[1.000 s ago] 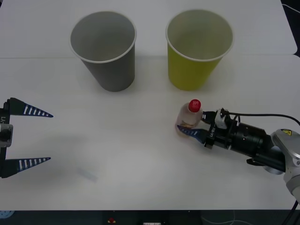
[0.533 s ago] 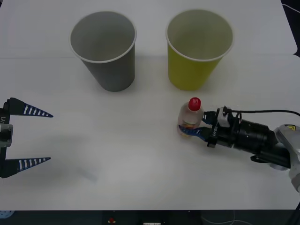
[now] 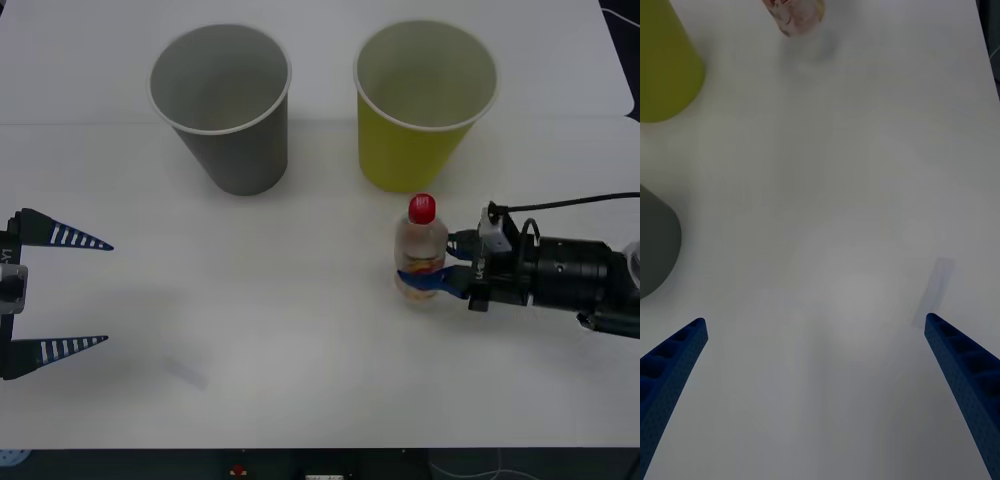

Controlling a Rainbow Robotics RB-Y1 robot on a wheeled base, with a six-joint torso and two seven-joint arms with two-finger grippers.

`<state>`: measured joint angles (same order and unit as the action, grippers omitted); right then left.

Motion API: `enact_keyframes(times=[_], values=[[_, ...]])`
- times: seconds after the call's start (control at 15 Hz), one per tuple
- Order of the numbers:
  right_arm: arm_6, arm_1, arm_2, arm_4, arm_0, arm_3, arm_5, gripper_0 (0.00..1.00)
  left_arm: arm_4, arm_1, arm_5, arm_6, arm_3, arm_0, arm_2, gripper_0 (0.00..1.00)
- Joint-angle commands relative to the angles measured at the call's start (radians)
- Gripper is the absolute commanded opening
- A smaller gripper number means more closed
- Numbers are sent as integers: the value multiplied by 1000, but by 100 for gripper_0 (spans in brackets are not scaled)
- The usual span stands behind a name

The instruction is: Put the can into the green bin and the plastic bottle into the gray bin

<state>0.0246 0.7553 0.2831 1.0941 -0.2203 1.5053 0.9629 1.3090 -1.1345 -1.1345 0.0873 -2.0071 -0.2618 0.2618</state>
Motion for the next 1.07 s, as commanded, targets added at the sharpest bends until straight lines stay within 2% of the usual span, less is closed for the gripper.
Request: enact_keyframes(times=[0.07, 0.13, 0.47, 0.6, 0.73, 0.93, 1.07], values=[[-158, 118, 67, 26, 35, 181, -170, 0, 0, 0, 0, 0, 0, 0, 0, 100], [-276, 164, 79, 66, 50, 260, -222, 0, 0, 0, 0, 0, 0, 0, 0, 100], [-683, 286, 77, 190, 50, 458, -277, 0, 0, 0, 0, 0, 0, 0, 0, 100], [-911, 354, 70, 265, 32, 558, -293, 0, 0, 0, 0, 0, 0, 0, 0, 100], [-1077, 386, 42, 336, 18, 625, -291, 0, 0, 0, 0, 0, 0, 0, 0, 100], [-1307, 394, -13, 443, -42, 684, -187, 0, 0, 0, 0, 0, 0, 0, 0, 100], [-1445, 369, -82, 529, -99, 725, -38, 0, 0, 0, 0, 0, 0, 0, 0, 100]])
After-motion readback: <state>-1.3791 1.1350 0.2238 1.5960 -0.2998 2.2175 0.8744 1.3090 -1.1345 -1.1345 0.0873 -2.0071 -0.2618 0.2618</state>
